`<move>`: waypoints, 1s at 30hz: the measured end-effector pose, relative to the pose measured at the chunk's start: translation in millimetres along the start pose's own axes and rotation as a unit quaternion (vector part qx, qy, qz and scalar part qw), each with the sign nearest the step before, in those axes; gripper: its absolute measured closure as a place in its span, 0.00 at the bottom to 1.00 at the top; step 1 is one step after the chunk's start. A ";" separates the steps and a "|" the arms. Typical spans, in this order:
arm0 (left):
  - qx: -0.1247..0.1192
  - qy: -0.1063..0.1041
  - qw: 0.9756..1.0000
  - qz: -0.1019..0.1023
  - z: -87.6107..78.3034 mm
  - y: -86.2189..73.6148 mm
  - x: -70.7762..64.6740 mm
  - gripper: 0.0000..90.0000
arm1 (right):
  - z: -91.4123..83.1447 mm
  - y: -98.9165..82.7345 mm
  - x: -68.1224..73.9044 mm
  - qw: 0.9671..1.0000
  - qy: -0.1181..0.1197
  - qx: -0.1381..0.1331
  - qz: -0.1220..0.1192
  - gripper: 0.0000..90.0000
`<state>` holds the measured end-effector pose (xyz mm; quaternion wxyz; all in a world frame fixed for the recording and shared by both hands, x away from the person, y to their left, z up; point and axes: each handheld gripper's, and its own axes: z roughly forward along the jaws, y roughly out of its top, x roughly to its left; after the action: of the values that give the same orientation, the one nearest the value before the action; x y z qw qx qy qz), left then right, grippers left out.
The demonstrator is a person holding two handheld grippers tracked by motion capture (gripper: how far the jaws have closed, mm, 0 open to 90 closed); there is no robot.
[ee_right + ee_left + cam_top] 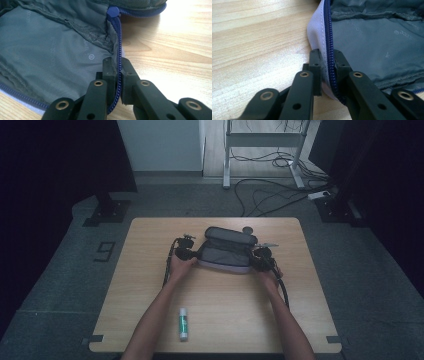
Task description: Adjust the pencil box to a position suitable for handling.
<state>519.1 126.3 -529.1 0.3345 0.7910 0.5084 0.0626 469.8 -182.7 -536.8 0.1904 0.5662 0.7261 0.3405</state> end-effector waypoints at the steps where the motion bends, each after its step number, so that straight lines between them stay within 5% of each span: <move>1: 0.000 0.000 1.000 0.000 -0.1 0.1 0.1 0.91 | -0.4 -0.2 0.1 1.000 0.000 -0.001 -0.004 0.94; 30: -0.033 -0.026 0.999 0.035 -40.1 3.5 -18.0 0.95 | -48.4 2.6 2.9 0.998 0.018 -0.052 -0.018 0.95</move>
<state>495.6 128.8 -491.9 0.3708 0.7982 0.4695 0.0702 438.7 -193.1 -501.0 0.2130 0.5358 0.7208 0.3847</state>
